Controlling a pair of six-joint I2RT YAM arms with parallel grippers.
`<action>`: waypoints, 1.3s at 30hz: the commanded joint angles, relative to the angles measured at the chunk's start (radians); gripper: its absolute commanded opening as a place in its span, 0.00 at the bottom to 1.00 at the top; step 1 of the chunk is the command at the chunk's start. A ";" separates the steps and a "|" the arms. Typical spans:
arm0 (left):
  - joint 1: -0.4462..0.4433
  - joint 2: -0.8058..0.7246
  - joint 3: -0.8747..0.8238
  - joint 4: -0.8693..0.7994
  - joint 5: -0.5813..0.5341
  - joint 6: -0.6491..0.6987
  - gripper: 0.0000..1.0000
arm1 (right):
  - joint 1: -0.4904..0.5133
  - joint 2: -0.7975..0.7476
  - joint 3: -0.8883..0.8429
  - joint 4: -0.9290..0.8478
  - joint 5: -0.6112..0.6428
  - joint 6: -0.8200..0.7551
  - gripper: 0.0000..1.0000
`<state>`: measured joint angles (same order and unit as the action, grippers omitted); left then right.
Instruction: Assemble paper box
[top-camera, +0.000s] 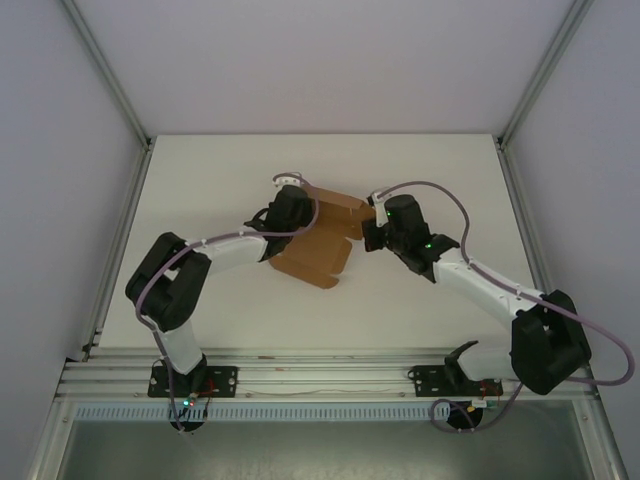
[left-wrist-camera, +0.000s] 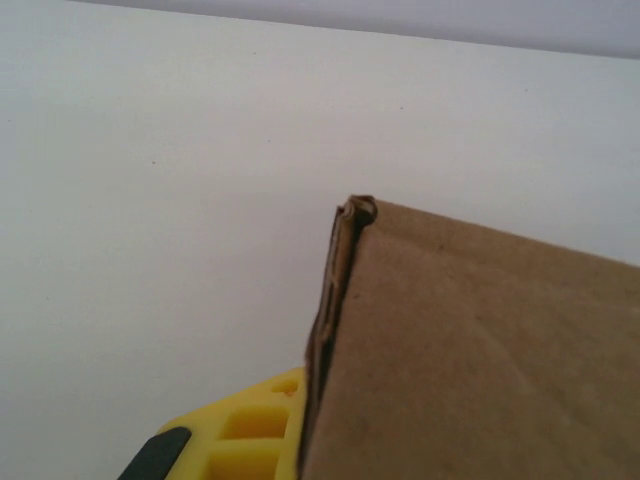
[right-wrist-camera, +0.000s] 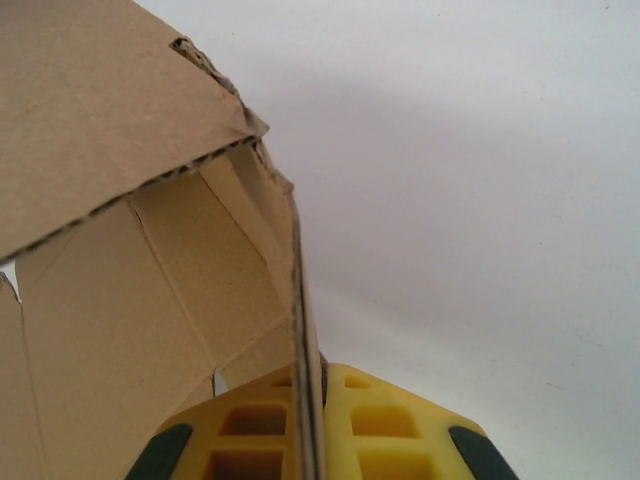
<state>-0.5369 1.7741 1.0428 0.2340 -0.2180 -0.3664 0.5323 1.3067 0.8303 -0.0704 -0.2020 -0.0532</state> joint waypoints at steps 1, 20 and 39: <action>0.051 0.047 0.025 -0.130 -0.229 -0.011 0.00 | -0.009 -0.012 0.003 -0.006 0.067 0.013 0.00; 0.028 -0.113 -0.129 0.029 0.200 0.058 0.00 | -0.011 -0.088 0.021 0.040 0.145 0.058 0.74; 0.023 -0.140 -0.154 0.029 0.205 0.015 0.00 | -0.028 0.057 0.123 -0.043 0.102 0.036 0.85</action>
<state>-0.5060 1.6699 0.8871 0.2565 -0.0074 -0.3248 0.5049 1.3376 0.9306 -0.0383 -0.0727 0.0097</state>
